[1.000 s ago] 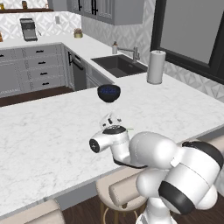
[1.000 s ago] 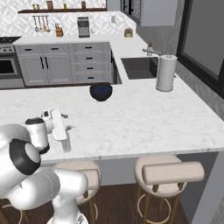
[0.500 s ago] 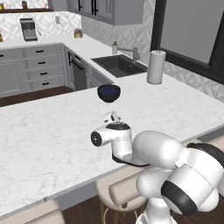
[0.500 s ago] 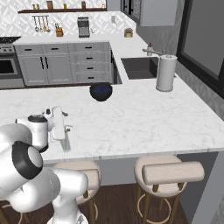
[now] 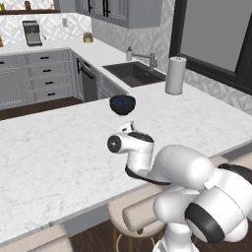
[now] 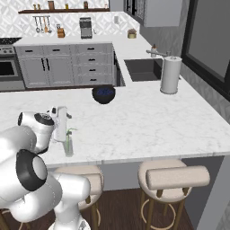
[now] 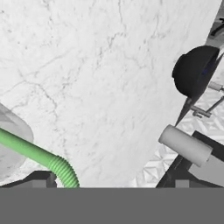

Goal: Take a straw from the drawer in front and place it inside the glass cup on the dining counter.

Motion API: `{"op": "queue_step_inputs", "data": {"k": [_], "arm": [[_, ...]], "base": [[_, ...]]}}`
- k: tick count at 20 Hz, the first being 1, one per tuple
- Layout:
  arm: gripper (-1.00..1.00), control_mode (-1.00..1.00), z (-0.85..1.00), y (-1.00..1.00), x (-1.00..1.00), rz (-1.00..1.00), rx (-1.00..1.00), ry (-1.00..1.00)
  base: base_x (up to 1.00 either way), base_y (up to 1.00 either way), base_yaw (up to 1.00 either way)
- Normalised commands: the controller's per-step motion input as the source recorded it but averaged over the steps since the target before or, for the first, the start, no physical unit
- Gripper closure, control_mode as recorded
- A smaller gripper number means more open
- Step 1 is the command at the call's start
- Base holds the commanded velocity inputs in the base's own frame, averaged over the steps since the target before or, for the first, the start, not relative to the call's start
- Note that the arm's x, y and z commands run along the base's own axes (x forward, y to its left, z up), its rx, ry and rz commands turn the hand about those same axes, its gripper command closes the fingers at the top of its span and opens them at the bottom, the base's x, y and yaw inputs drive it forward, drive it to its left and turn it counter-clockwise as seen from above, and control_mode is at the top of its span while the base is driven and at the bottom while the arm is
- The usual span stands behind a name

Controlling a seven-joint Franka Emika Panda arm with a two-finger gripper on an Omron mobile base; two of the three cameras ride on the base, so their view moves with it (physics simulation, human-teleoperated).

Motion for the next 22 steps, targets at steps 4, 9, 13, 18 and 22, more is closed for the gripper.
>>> {"op": "queue_step_inputs", "data": {"k": [4,9,13,18,22], "arm": [[-1.0,-1.0,0.04,-0.11,-0.02,0.0,0.1,0.02],[-1.0,-1.0,0.03,-0.01,-0.22,0.0,0.12,0.04],[-1.0,-1.0,0.01,-0.01,-0.09,0.0,0.12,0.1],[-1.0,-1.0,0.0,-0.04,0.0,0.0,0.09,0.11],[-1.0,-1.0,0.0,0.0,-0.07,0.0,0.1,0.15]], "base": [[0.0,0.0,0.0],[0.0,0.0,0.0],[0.0,0.0,0.0],[0.0,0.0,0.0],[0.0,0.0,0.0]]}}
